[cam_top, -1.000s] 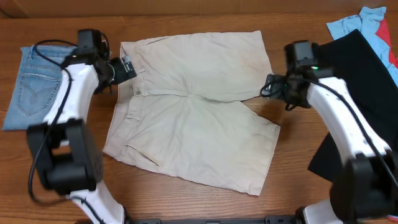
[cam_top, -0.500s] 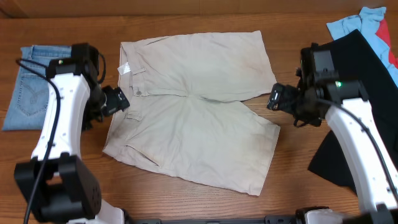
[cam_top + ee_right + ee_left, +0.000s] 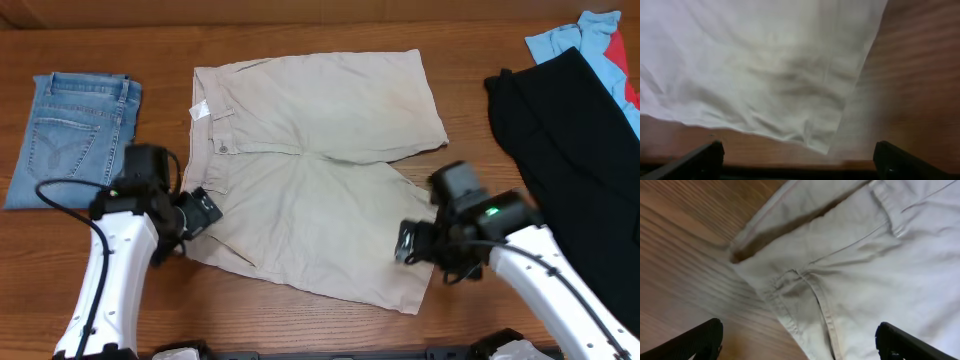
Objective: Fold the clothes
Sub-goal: 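Release the waistband and move both grippers down toward the leg hems, then grasp the bottom hems of both shorts legs with left and right grippers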
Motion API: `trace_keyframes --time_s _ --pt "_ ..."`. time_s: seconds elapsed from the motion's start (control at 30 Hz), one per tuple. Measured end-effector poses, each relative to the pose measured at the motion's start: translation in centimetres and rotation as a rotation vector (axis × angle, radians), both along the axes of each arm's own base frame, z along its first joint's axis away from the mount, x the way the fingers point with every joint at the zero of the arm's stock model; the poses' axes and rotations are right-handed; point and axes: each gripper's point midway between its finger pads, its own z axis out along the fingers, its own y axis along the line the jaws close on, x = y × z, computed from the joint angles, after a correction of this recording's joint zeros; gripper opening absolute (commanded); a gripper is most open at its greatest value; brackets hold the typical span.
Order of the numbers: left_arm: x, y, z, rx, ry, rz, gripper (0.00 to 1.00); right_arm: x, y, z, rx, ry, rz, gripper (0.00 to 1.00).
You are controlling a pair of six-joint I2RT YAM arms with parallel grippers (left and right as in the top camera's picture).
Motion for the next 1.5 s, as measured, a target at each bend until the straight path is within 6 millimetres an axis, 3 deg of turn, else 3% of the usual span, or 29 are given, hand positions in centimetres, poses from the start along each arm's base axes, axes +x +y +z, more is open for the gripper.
trace_keyframes --time_s 0.23,0.37,0.53,0.67,0.87,1.03,1.23,1.43,1.47,1.5 --pt "-0.4 -1.4 -3.9 -0.075 -0.036 0.005 1.0 -4.8 1.8 -2.6 -0.02 0.139 0.001 1.0" --pt "0.2 -1.6 -4.3 -0.088 -0.073 0.0 1.0 -6.3 3.2 -3.9 0.021 0.168 0.034 0.99" --pt "0.3 -1.5 -4.4 -0.08 -0.079 0.001 1.0 -7.9 2.8 -5.4 0.012 0.229 0.007 1.0" --pt "0.1 -0.9 -4.5 -0.05 -0.07 0.012 1.0 -8.3 2.6 -6.0 0.009 0.244 -0.01 1.0" --pt "-1.7 0.8 -4.9 0.04 0.007 0.13 1.0 -8.1 2.8 -6.0 0.014 0.235 -0.015 1.0" --pt "-1.5 1.9 -4.8 0.09 -0.007 0.201 1.0 -7.9 2.8 -6.0 0.014 0.229 -0.015 1.0" --pt "0.2 2.7 -4.9 0.118 -0.095 0.247 0.99 -7.9 2.8 -6.0 0.013 0.228 -0.017 1.0" --pt "1.1 2.6 -6.2 0.106 -0.162 0.25 0.89 -7.8 2.8 -6.0 0.011 0.224 -0.018 1.0" --pt "1.0 2.5 -6.4 0.104 -0.157 0.249 0.84 -7.9 2.8 -6.0 0.011 0.225 -0.018 1.0" --pt "0.7 2.5 -6.7 0.104 -0.149 0.249 0.66 -7.8 2.8 -6.0 0.011 0.224 -0.018 1.0"
